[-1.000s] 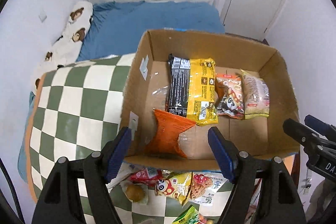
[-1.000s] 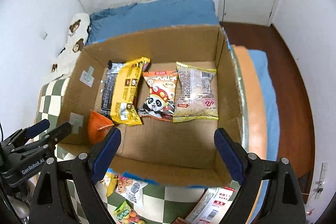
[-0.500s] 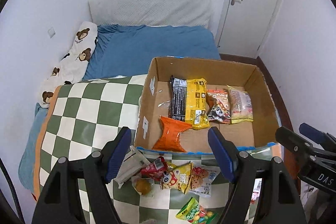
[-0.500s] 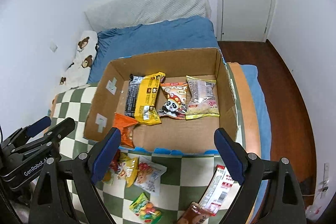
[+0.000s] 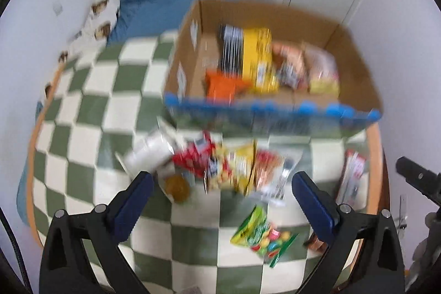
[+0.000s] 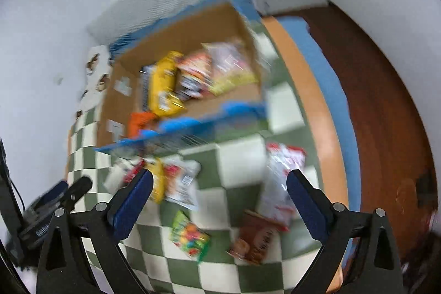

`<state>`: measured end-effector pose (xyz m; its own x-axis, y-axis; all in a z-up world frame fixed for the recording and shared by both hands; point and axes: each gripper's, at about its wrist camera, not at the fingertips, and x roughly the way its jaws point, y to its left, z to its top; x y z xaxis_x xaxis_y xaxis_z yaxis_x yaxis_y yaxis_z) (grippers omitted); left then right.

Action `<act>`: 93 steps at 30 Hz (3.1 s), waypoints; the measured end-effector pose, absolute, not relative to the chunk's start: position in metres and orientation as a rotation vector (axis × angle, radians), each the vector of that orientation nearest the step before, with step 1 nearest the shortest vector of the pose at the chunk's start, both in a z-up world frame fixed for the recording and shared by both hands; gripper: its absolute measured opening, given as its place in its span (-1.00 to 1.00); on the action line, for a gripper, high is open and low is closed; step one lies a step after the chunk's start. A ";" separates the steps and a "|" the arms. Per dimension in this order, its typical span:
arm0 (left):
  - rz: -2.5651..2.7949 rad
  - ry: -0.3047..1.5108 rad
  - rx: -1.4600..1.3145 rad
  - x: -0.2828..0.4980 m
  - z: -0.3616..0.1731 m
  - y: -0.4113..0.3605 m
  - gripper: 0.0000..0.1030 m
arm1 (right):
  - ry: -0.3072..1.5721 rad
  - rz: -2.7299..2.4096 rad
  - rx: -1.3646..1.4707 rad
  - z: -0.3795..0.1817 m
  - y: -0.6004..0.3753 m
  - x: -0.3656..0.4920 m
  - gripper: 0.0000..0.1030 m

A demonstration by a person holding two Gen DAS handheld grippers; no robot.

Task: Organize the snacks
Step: 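Grasp the oat cookie pack with the left tool while the right tool grasps the red-white spicy strip pack, then carry both packs into the box and open both tools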

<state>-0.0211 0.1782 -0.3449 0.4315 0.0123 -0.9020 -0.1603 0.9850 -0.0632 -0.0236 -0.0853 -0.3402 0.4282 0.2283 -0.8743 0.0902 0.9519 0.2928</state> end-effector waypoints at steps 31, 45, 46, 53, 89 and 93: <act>-0.015 1.418 -0.104 -0.005 -0.459 0.093 0.25 | 1.371 0.021 0.325 -0.496 -0.137 -0.021 0.07; -0.032 1.445 -0.027 -0.008 -0.488 0.062 0.46 | 1.425 0.028 0.305 -0.512 -0.122 -0.041 0.18; -0.035 1.438 -0.016 -0.010 -0.485 0.060 0.34 | 1.425 0.026 0.304 -0.514 -0.121 -0.042 0.18; -0.061 1.413 -0.054 -0.019 -0.457 0.051 -0.09 | 1.384 0.028 0.332 -0.502 -0.112 -0.047 -0.03; -0.235 1.374 -0.223 -0.006 -0.386 0.010 -0.17 | 1.217 0.207 0.382 -0.411 -0.087 -0.042 -0.07; -0.264 1.268 -0.266 0.006 -0.324 0.023 -0.16 | 1.150 0.255 0.379 -0.370 -0.087 -0.037 -0.07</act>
